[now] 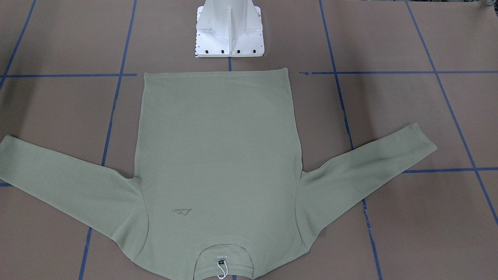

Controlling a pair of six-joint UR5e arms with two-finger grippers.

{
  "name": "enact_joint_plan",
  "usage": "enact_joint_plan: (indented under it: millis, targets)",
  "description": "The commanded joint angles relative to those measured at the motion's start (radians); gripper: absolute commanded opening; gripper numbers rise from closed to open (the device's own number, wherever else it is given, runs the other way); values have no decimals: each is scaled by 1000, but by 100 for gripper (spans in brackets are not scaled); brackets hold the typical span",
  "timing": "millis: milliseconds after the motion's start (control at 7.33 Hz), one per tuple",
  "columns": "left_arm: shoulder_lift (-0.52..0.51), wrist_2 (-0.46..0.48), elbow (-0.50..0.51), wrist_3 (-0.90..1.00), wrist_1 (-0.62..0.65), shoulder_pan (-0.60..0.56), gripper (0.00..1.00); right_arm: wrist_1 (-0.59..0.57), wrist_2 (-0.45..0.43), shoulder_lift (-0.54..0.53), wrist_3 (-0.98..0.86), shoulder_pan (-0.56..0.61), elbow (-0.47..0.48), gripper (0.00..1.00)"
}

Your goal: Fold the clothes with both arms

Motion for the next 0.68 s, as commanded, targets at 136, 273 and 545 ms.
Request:
enact_joint_plan:
  millis: [136,273,545]
  targets:
    - [0,0,-4,11,-10,0,100,0,-3,6,17,1,5,100]
    - [-5,-1,-9,8,-25,0,100,2,-5,12,17,-1,18,100]
    - [-8,-1,-12,0,-173,6,100,3,22,41,62,-4,49,100]
